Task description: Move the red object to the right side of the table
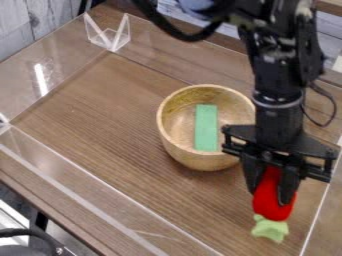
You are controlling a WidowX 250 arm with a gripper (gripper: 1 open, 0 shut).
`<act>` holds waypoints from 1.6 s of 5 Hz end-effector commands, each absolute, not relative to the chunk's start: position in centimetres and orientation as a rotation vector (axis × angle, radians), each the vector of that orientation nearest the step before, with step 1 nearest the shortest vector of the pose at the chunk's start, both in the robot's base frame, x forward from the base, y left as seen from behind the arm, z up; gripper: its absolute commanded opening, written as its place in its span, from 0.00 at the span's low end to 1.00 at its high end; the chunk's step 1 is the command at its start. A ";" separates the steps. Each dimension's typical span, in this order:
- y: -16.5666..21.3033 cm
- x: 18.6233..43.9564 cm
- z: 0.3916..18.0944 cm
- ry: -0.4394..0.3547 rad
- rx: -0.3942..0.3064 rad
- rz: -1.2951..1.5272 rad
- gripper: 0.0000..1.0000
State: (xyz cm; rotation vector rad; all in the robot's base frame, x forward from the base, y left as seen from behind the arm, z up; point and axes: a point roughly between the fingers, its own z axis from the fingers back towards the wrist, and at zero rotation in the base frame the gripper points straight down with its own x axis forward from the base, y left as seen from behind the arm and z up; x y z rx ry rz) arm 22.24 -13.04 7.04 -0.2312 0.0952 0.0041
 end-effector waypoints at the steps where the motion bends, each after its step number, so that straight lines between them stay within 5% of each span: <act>1: -13.6 22.8 8.6 0.036 -0.252 -0.010 0.00; 4: -13.6 23.9 6.1 -0.028 -0.245 0.235 0.00; 5: -13.6 23.8 5.7 -0.051 -0.248 0.274 1.00; 8: -10.3 26.7 7.8 -0.070 -0.259 0.314 1.00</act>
